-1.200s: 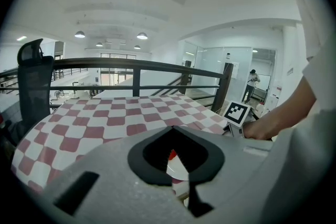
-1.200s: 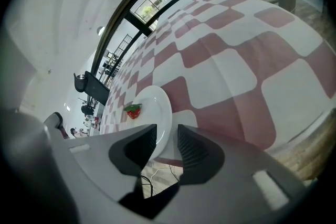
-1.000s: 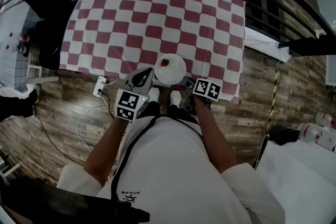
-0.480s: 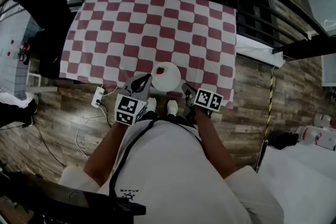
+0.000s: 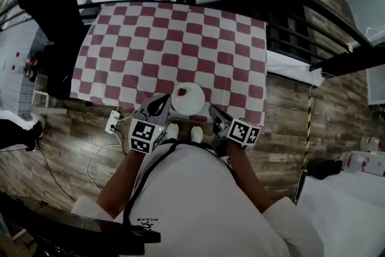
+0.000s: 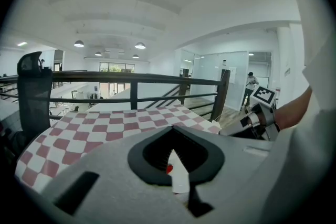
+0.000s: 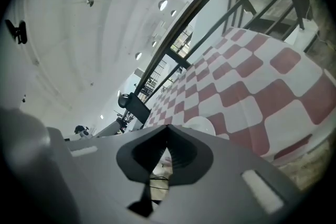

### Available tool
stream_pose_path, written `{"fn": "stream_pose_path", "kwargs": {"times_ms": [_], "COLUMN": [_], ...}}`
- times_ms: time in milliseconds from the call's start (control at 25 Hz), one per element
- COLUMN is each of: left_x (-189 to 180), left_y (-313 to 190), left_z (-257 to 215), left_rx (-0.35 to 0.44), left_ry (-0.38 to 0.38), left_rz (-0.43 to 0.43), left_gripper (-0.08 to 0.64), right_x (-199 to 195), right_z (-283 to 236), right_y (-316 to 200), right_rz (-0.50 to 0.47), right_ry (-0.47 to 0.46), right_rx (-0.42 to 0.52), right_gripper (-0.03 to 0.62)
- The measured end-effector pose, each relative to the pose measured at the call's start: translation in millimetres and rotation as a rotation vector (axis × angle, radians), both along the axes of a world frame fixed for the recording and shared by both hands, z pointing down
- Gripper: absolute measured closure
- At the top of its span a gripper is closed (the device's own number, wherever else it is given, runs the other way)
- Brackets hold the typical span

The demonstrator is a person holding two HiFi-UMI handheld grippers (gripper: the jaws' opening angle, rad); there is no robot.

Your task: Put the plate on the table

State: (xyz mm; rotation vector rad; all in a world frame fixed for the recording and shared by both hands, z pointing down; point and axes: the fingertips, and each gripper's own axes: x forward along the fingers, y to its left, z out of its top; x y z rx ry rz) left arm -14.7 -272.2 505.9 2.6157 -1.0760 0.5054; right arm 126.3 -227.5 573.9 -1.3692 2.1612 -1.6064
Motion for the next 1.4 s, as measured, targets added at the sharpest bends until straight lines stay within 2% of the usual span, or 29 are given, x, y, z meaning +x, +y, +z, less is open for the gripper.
{"fn": "stream_pose_path", "kwargs": {"times_ms": [280,560,1000,1400], "left_x": [-6,-10,-12,-12], "left_y": [6,13,16,13], "left_z": [-19,-26,-19,-17], "left_rx": [0.023,0.025,0.006,0.003], "left_ry": [0.025,0.030,0.027,0.024], "left_rz": [-0.015,-0.012,-0.021,-0.021], "left_gripper": [0.555,0.555,0.555,0.555], "right_x": [4,-4,-6,-8], "right_z": [-41,-72,-73,-68], "right_y": [10,24,26,23], "right_rz": [-0.043,-0.189,-0.226,-0.228], "right_ry": [-0.019,0.110,0.161,0.162], "right_rx": [0.119,0.235,0.255,0.244], "right_gripper": [0.586,0.586,0.586,0.586]}}
